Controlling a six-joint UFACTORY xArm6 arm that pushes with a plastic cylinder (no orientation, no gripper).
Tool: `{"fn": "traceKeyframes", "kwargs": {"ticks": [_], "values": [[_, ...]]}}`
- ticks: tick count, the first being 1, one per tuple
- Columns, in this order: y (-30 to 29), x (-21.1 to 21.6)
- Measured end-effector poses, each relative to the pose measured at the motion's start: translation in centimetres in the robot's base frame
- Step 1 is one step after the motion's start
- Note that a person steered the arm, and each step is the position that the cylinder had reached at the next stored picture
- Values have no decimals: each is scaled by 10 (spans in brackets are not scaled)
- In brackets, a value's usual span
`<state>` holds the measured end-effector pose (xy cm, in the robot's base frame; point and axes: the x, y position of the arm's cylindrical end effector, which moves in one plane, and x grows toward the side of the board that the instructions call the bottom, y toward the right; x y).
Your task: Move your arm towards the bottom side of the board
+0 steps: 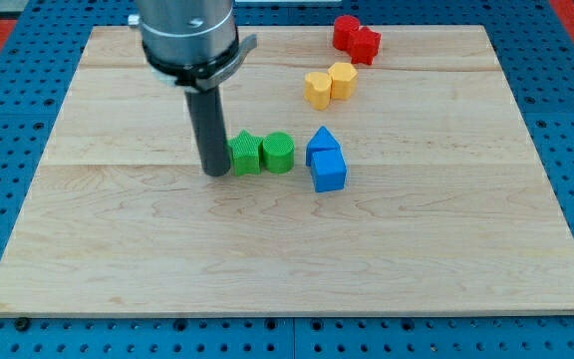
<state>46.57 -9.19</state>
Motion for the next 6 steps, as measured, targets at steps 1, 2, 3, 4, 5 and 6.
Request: {"fn": "traceKeyframes", "kwargs": {"ticks": [1, 2, 3, 4, 5, 6], "values": [[-15, 39], [-17, 41], [-19, 51], [-31, 44], [-42, 41], [-28, 44]]}}
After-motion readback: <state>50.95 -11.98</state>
